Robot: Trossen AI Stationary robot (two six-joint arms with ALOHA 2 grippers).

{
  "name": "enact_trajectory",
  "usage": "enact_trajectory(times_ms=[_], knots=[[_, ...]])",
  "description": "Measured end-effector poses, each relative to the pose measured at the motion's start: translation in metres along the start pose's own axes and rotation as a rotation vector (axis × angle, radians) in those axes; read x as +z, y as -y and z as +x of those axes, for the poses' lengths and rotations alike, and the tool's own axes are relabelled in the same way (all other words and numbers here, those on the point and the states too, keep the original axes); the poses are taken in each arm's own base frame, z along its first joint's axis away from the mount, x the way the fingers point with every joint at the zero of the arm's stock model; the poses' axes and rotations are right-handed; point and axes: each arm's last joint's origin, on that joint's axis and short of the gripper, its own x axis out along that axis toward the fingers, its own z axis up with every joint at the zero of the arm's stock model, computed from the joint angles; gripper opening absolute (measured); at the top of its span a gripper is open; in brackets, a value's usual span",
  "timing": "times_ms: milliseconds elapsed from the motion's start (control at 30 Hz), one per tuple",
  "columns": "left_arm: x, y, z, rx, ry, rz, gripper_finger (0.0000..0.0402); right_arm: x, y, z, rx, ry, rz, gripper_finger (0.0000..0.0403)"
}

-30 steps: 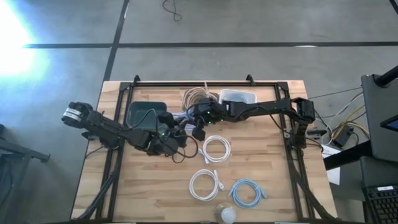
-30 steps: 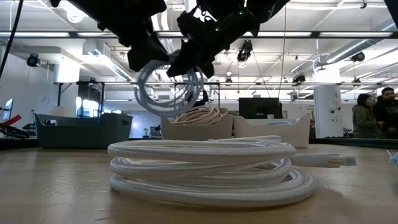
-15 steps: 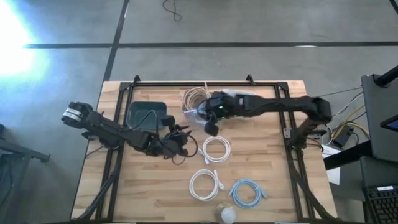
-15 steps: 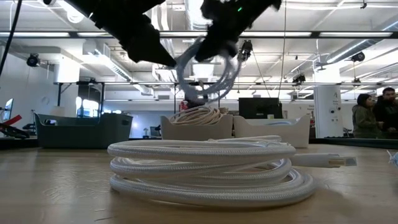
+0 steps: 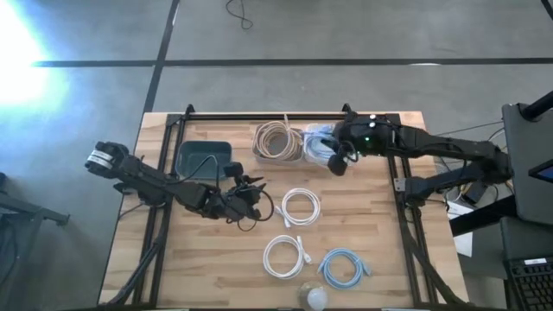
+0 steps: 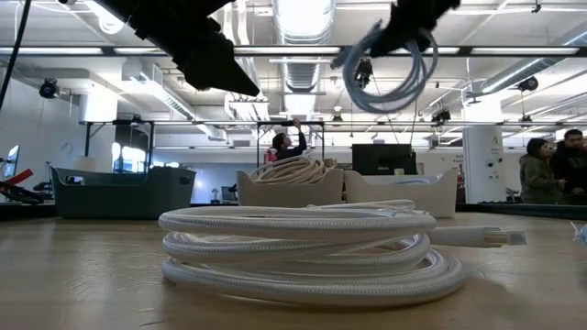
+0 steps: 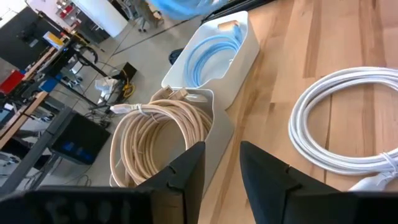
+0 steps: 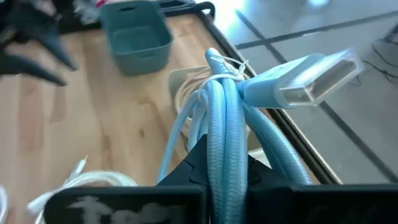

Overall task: Pick & Place USB Port
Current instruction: Put the top blue USB cable into the white bin

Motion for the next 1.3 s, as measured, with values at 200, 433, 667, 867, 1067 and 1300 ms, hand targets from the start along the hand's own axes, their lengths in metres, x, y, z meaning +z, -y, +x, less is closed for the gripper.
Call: enact_trajectory(times_ms=[200, 433, 667, 867, 1067, 1300], knots=[[0.000, -0.002, 0.002, 0.008, -0.001, 0.030, 0.0121, -0.043, 0.035, 0.021, -0.097, 0.068, 0.155, 0.0009], [0.001, -0.002, 0.002, 0.008, 0.003, 0.024, 0.0122, -0.091, 0.076, 0.059, -0.090, 0.051, 0.319, 0.0008], [0.001, -0.002, 0.002, 0.009, 0.004, -0.001, 0.0122, -0.119, 0.092, 0.077, -0.136, -0.048, 0.392, 0.0008], [0.001, -0.002, 0.002, 0.010, 0.004, -0.022, 0.0122, -0.118, 0.093, 0.083, -0.151, -0.049, 0.402, 0.0008], [0.001, -0.002, 0.003, 0.010, 0.004, -0.036, 0.0122, -0.116, 0.099, 0.086, -0.318, -0.055, 0.319, 0.0008], [0.001, -0.002, 0.002, 0.010, 0.004, -0.038, 0.0122, -0.132, 0.103, 0.104, -0.350, -0.158, 0.376, 0.0008]])
